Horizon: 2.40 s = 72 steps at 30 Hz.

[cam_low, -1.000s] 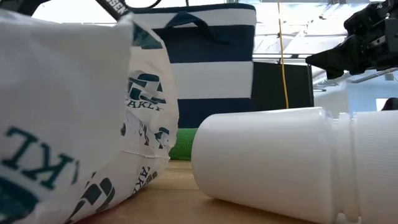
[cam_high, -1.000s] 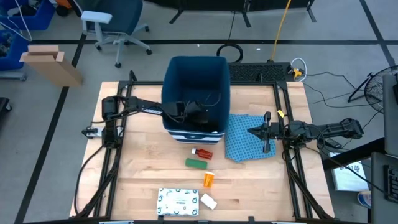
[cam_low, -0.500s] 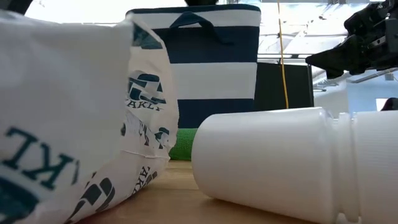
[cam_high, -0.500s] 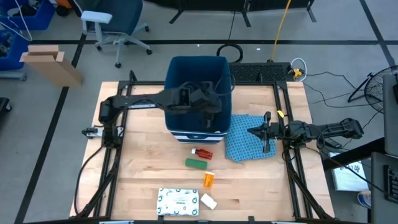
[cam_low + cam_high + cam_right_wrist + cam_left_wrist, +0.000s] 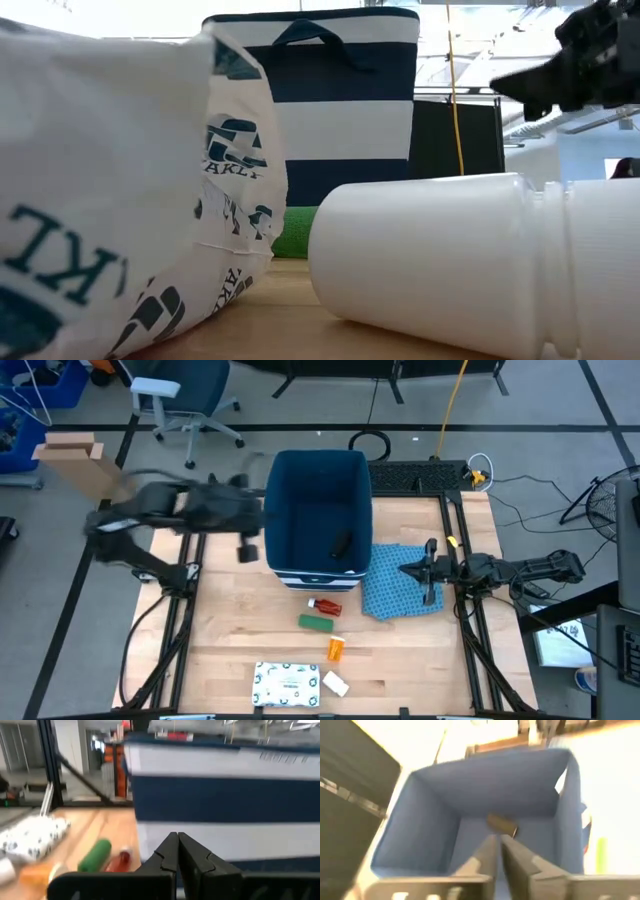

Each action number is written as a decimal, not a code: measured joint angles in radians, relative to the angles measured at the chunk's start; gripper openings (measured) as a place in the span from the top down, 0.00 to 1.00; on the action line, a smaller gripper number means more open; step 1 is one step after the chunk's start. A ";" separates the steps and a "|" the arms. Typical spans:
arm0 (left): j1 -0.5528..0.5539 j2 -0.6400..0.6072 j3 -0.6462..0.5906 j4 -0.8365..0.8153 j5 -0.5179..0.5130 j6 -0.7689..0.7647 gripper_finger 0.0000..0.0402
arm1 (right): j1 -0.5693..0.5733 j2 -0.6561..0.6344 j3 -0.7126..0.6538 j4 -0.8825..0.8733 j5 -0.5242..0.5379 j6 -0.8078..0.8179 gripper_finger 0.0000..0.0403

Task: Pick & place medical supplies in basket/bin
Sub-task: Put the green bandage into the blue bin

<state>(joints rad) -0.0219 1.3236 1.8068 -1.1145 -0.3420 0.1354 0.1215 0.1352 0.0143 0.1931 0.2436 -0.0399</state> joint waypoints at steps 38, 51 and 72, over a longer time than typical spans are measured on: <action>-0.169 -0.967 -1.672 1.308 0.168 -0.159 0.99 | 0.000 0.050 0.008 0.148 -0.012 0.035 1.00; -0.168 -0.963 -1.746 1.328 0.074 -0.197 0.95 | 0.276 0.546 0.353 0.274 0.109 -0.081 1.00; -0.168 -0.962 -1.746 1.263 0.071 -0.182 0.95 | 0.414 1.682 1.466 -0.328 0.289 0.013 0.95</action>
<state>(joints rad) -0.1902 0.3614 0.0605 0.1489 -0.2714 -0.0471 0.5352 1.8175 1.4805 -0.1354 0.5330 -0.0266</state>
